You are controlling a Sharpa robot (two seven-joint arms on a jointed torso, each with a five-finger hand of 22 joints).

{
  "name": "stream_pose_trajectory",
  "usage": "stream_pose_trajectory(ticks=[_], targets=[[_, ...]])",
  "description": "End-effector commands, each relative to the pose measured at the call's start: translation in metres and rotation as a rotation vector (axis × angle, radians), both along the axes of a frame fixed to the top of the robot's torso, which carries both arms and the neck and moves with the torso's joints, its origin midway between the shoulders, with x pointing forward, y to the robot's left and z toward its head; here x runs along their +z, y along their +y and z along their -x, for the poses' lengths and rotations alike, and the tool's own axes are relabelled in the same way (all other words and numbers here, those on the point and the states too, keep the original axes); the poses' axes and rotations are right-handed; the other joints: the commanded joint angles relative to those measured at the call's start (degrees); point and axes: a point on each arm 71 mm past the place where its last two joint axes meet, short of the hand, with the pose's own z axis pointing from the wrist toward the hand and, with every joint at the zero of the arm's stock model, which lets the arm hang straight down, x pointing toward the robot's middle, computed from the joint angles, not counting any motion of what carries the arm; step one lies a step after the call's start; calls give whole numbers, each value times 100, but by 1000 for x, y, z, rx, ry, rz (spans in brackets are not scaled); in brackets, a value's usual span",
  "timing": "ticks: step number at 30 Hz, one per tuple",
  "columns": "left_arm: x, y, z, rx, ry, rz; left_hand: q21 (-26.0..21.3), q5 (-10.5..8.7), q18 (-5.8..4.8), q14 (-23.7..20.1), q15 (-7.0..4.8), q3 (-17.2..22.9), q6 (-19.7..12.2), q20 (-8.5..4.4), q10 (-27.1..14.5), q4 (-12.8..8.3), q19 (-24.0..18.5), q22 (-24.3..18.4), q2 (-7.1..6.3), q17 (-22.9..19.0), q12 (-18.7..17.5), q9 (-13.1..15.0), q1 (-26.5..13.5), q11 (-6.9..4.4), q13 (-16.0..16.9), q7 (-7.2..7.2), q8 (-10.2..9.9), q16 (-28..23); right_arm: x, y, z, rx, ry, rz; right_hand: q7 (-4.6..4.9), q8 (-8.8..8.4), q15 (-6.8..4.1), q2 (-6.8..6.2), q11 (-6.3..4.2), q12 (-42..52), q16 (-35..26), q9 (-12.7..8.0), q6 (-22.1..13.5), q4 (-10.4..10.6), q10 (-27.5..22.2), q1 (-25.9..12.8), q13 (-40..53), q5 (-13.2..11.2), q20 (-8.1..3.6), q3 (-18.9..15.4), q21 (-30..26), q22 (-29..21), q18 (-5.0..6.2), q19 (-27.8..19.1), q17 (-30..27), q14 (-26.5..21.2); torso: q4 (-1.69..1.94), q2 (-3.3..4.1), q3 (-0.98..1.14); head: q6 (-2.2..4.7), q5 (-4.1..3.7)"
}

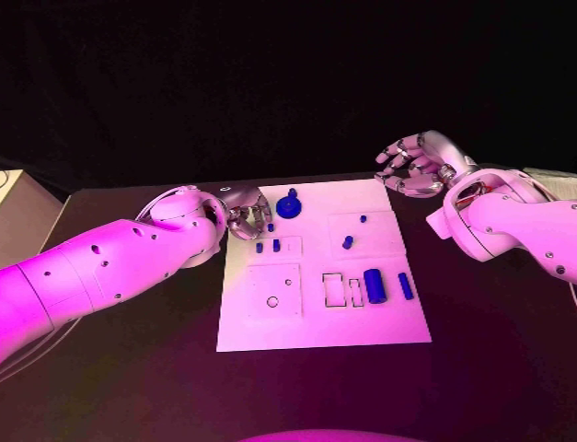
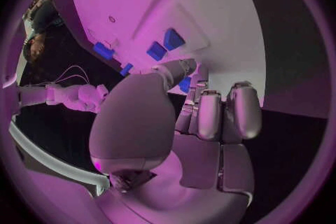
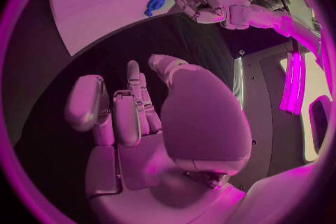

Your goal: Assemble the parts on the task board

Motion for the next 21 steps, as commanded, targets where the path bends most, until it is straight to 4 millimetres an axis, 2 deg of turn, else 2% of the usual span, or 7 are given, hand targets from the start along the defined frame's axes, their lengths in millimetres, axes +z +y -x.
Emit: stream_pose_trajectory(ticks=[1,10,13,14,15,19,21], targets=[[1,7,-4,28,-22,2,-37,-21,-71,-2,64,8,-55,34,-102,-44,-35,-4,-25,-16,-94,-20,-49,60,-13,-9,-47,3,-3,3,1,70,22,70,52,-89,59,-4,20,-171,11,-19,20,-138,94,155,-148,-194,-1,76,193,141,-80,74,218,307,6,1,1,13,-2],[10,34,-13,98,-52,87,-44,-16,-68,-4,94,25,18,66,-150,-37,-43,-15,0,-17,-133,-15,-61,89,-19,6,-21,10,-10,5,3,153,64,229,-16,-183,44,5,-1,-522,46,-46,239,-337,203,306,-463,-248,-4,254,383,302,-104,105,206,313,-6,5,3,32,-22],[16,44,-15,132,-28,243,-175,-21,-19,-60,77,39,302,67,-55,-48,-175,-196,69,-136,-79,33,-46,62,17,133,122,-43,-13,7,4,170,57,304,-50,-191,26,10,-27,-569,52,-44,321,-377,288,319,-521,-251,-18,293,440,348,-112,113,200,313,-4,6,6,44,-35],[18,48,-15,143,-17,304,-330,-22,32,-168,76,33,390,65,-36,-68,-328,-404,91,-384,-52,47,-29,71,37,168,171,-166,-15,7,4,171,52,330,-57,-191,22,11,-33,-576,51,-43,339,-384,307,319,-531,-253,-21,299,447,354,-113,114,197,313,-6,7,8,49,-40],[19,51,-15,152,-2,369,-628,-20,125,-442,90,27,456,73,-55,-89,-618,-790,119,-998,-39,54,-14,89,52,183,210,-493,-17,8,4,171,46,350,-66,-193,18,15,-40,-588,50,-42,361,-389,330,315,-546,-256,-26,308,450,359,-112,113,193,312,-4,9,9,52,-45],[22,64,-10,171,84,629,-1016,-22,233,-704,127,-24,510,102,-89,-70,-962,-1260,207,-1527,7,52,-45,134,87,230,242,-817,-23,10,4,148,9,451,-79,-202,11,8,-52,-624,47,-42,411,-379,383,268,-585,-282,-36,309,446,363,-111,108,181,311,1,13,6,84,-118],[21,69,-5,172,149,775,-1693,-16,404,-1226,155,-102,484,129,-174,-38,-1549,-2047,238,-2463,31,33,-95,162,108,258,229,-1437,-25,12,5,135,-3,491,-88,-219,13,-8,-52,-672,35,-46,430,-375,381,237,-622,-315,-40,311,432,359,-108,102,161,308,7,11,4,104,-183]])
